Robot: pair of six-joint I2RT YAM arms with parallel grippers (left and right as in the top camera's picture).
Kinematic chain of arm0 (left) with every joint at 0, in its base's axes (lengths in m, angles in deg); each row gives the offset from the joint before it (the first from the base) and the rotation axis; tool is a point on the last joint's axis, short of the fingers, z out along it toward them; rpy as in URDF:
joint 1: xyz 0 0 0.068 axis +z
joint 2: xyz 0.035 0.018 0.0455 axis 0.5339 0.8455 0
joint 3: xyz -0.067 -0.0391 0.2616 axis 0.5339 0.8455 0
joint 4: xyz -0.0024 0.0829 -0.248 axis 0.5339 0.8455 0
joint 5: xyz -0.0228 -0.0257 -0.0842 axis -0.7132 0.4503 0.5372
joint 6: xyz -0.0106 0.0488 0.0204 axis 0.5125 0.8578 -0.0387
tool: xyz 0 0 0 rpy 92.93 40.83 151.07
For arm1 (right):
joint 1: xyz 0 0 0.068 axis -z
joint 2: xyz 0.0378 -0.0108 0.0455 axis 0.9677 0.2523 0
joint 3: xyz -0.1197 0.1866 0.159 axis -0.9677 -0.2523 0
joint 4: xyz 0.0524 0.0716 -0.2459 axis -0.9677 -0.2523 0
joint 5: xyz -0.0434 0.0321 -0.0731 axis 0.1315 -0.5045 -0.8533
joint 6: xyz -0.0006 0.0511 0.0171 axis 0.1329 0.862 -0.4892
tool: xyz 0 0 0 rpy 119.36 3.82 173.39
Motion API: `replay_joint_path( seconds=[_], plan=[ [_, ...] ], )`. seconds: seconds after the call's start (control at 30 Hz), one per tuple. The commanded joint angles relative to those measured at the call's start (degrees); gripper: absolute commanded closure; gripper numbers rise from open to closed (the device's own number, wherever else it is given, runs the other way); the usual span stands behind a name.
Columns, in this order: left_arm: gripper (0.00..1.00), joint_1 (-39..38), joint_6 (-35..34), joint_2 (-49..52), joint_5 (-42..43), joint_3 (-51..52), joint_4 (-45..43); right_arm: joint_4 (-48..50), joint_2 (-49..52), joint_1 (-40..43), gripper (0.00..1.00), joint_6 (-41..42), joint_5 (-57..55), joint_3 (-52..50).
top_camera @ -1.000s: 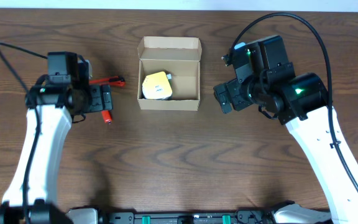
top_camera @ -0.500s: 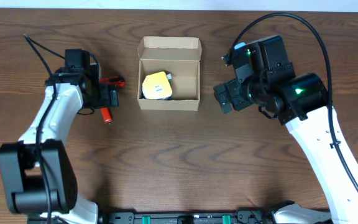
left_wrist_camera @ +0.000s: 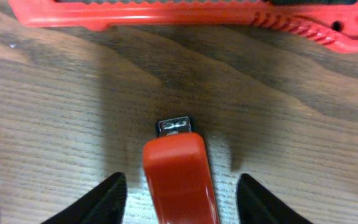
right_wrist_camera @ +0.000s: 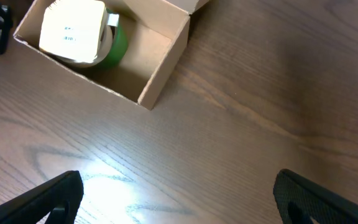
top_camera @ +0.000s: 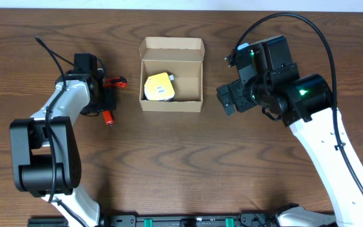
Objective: Pack container
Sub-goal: 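Reach the left gripper to the red stapler and grasp it, then carry the red stapler with the left gripper into the box and release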
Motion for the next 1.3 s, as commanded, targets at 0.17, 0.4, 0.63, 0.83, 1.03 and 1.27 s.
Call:
replay_joint_path(
  seconds=[0.17,0.4,0.63,0.83,1.03,1.27],
  plan=[
    [0.69,0.35,-0.02,1.16,-0.63,-0.04,-0.85,-0.13,0.22,0.35,0.01,-0.74,0.02,-0.28],
    [0.88,0.35,-0.87,2.03,-0.61,-0.11,-0.98,-0.13,0.22,0.35,0.01,-0.74,0.02,-0.28],
    [0.94,0.26,-0.87,-1.29,-0.61,-6.86,6.84,-0.13,0.22,0.35,0.01,-0.74,0.02,-0.28],
    [0.94,-2.58,-6.58,-8.9,0.07,-17.92,14.53,-0.13,0.22,0.35,0.01,-0.72,0.02,-0.28],
    [0.94,-13.33,-15.58,-12.35,2.75,-21.22,10.03,-0.13,0.22,0.35,0.01,-0.72,0.02,-0.28],
    [0.94,-24.59,-18.88,-7.32,8.28,-21.18,2.29,-0.13,0.22,0.35,0.01,-0.74,0.02,-0.28]
  ],
)
